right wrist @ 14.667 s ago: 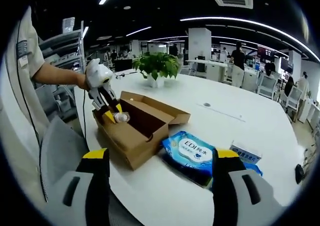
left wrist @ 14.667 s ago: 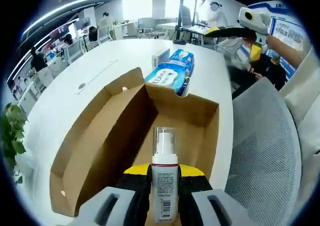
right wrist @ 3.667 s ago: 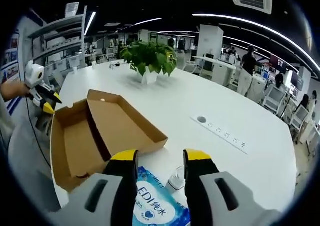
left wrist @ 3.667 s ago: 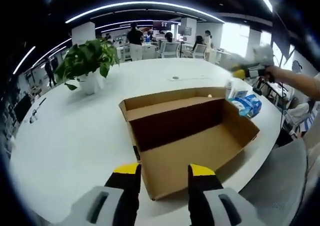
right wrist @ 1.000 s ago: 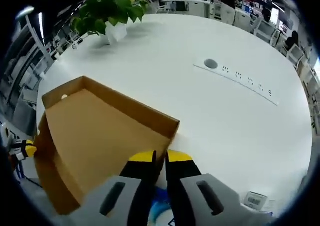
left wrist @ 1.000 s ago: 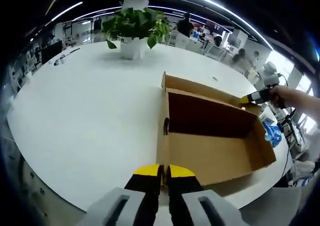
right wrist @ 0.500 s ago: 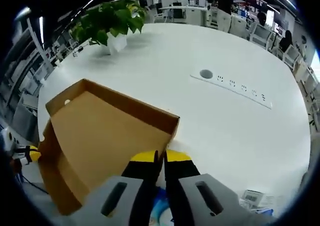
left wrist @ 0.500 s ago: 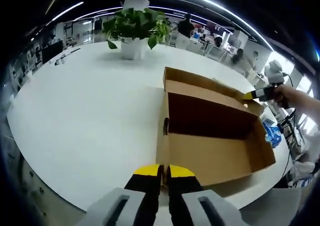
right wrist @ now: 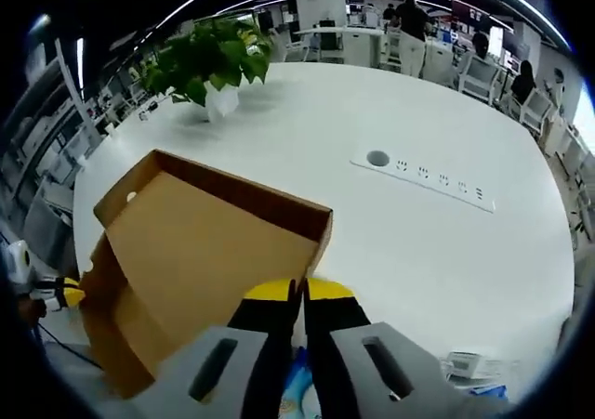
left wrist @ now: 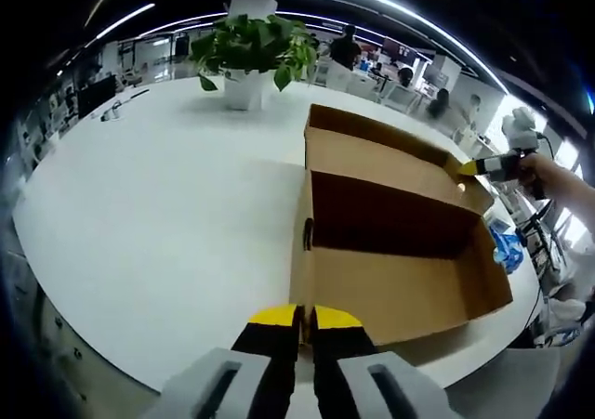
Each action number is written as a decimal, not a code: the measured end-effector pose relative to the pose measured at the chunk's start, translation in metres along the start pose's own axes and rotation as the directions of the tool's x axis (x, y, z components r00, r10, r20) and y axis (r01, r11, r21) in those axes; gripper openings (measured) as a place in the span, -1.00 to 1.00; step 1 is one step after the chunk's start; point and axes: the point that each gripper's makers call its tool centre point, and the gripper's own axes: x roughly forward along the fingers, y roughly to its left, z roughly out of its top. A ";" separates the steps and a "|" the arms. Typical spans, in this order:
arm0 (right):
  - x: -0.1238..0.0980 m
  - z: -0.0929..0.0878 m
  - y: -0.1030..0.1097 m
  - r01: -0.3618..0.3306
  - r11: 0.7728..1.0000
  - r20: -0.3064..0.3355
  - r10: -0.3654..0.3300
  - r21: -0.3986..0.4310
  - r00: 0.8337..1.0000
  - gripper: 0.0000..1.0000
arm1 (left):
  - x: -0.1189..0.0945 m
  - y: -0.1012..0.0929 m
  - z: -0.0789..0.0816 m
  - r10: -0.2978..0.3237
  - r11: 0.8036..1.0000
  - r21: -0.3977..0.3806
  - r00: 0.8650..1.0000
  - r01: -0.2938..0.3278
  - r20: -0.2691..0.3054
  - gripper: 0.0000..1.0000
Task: Operate the shoe box by opening the lid, removing the specified soft item, and placing it in the target area until the item is outside and the box remains undamaged.
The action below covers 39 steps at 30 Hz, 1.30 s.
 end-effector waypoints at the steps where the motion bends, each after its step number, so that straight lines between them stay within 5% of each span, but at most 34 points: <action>1: -0.001 0.001 0.000 0.000 1.000 0.003 0.000 0.000 1.000 -0.98 | 0.000 0.000 0.000 0.001 1.000 0.001 1.000 -0.001 0.000 -0.93; 24: -0.044 0.022 0.018 -0.006 0.998 0.134 0.016 -0.069 0.991 -0.99 | 0.000 -0.001 0.000 0.000 1.000 0.004 1.000 0.000 0.000 -0.93; 39: -0.072 0.018 0.031 0.010 0.994 0.214 0.013 -0.107 0.977 -1.00 | 0.000 -0.003 0.000 -0.004 1.000 0.008 1.000 0.004 0.007 -0.93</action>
